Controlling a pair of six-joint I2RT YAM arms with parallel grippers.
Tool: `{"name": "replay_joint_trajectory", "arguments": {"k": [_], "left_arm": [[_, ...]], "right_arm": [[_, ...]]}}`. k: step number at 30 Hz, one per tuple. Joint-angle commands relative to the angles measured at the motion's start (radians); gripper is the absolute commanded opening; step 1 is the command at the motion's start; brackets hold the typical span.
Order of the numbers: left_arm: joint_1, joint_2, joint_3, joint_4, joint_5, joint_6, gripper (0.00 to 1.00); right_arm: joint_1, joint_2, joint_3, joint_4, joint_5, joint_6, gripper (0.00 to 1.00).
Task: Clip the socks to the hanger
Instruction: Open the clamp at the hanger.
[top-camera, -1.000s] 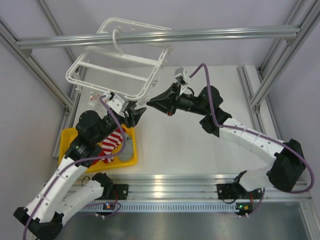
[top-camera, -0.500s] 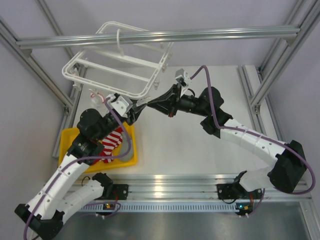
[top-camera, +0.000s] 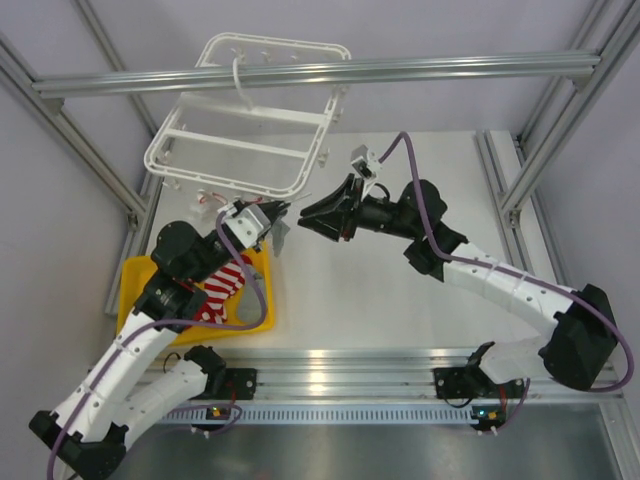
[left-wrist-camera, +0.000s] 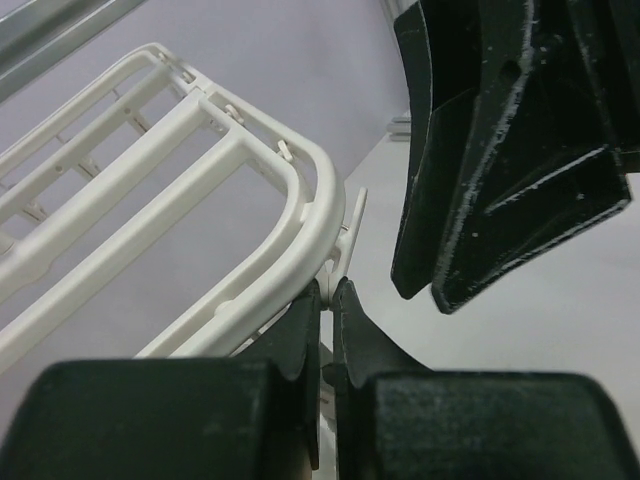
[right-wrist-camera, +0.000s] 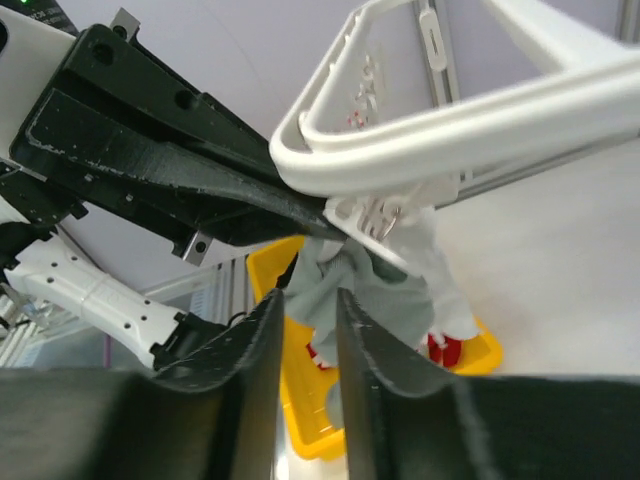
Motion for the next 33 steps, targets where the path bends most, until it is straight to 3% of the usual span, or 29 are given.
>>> {"name": "replay_joint_trajectory", "arguments": {"k": [1, 5, 12, 14, 18, 21, 33], "left_arm": [[-0.001, -0.012, -0.020, 0.040, -0.014, 0.016, 0.00], [-0.003, -0.034, -0.042, 0.026, 0.012, 0.004, 0.00], [-0.003, -0.092, -0.126, 0.026, 0.086, 0.087, 0.00], [-0.003, -0.110, -0.139, 0.023, 0.121, 0.082, 0.00], [-0.003, -0.095, -0.091, -0.017, 0.094, -0.063, 0.00], [-0.003, -0.095, -0.085, -0.067, 0.121, -0.137, 0.00], [-0.003, -0.091, -0.045, -0.136, 0.239, -0.284, 0.00]], "right_arm": [[-0.029, -0.067, -0.036, -0.011, 0.030, 0.044, 0.31], [-0.077, -0.085, -0.065, -0.011, 0.077, 0.127, 0.45], [-0.094, -0.033, -0.034, 0.001, 0.126, 0.311, 0.57], [-0.094, -0.027, -0.037, 0.027, 0.108, 0.275, 0.60], [-0.098, -0.010, -0.043, 0.119, 0.025, 0.140, 0.82], [-0.112, 0.013, -0.025, 0.158, -0.074, 0.060, 0.89], [-0.111, 0.068, -0.022, 0.374, -0.288, -0.261, 0.86]]}}
